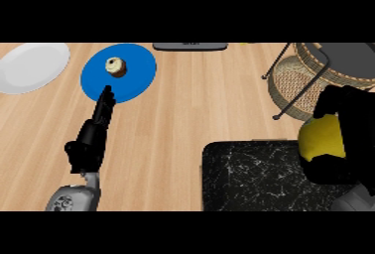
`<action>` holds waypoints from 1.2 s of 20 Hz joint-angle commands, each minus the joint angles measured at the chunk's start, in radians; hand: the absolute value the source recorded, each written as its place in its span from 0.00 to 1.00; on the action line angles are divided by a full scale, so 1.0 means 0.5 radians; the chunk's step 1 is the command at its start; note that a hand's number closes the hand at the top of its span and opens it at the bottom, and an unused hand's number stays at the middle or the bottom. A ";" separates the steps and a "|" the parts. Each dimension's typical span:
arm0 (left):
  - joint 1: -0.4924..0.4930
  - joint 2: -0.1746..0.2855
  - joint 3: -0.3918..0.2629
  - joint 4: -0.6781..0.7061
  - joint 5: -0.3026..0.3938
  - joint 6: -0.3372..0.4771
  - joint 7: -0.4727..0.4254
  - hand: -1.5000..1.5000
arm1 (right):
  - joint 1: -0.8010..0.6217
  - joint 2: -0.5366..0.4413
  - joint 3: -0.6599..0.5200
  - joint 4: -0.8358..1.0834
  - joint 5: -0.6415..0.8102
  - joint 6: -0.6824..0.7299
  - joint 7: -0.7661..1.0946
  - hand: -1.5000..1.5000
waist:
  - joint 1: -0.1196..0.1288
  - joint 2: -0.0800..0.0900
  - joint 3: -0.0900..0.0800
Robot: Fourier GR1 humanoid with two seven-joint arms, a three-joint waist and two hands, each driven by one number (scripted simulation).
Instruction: Pick the lemon from the tray and place it in the tiered basket
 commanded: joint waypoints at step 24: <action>-0.086 -0.039 -0.023 -0.029 -0.057 0.033 0.086 0.50 | -0.891 -0.442 -0.723 1.259 -0.389 -0.579 -0.074 1.00 | 0.027 0.016 0.002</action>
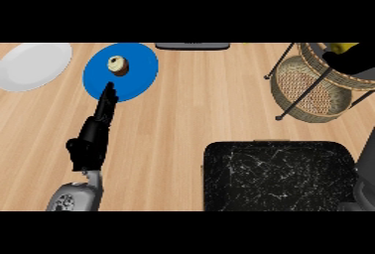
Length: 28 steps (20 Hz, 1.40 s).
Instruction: Pick the lemon from the tray and place it in the tiered basket
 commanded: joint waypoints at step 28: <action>0.058 0.035 0.069 0.020 0.039 -0.009 -0.049 0.50 | 0.070 -0.414 -0.937 0.609 -0.697 -1.024 -0.015 0.00 | -0.036 -0.012 0.001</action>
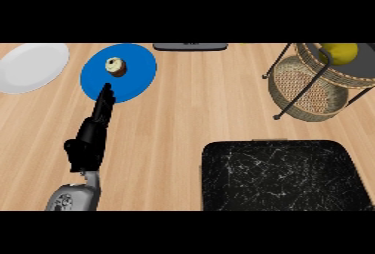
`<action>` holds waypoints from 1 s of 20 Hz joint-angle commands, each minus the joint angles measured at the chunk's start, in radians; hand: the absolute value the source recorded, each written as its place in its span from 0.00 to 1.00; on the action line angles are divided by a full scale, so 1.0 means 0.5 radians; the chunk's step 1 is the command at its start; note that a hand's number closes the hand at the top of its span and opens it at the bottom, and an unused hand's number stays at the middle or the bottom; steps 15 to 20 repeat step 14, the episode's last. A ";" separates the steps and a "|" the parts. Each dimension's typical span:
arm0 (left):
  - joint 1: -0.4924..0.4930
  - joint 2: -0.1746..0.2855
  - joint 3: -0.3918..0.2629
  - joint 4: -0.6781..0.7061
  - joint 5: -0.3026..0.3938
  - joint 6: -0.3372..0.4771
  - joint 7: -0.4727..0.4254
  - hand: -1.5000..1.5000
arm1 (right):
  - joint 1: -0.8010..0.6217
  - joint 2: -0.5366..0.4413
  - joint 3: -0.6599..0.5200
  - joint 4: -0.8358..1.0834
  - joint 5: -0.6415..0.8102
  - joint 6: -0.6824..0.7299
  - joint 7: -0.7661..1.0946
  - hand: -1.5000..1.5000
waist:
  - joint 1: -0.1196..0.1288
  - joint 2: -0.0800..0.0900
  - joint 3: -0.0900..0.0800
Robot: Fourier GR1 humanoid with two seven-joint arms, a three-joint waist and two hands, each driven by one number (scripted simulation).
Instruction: Pick the lemon from the tray and place it in the tiered basket
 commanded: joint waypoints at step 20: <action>0.056 0.030 0.053 -0.069 0.036 -0.011 0.033 0.50 | 0.996 -0.593 -1.269 -0.137 -1.092 0.761 -0.374 0.00 | -0.068 -0.008 0.004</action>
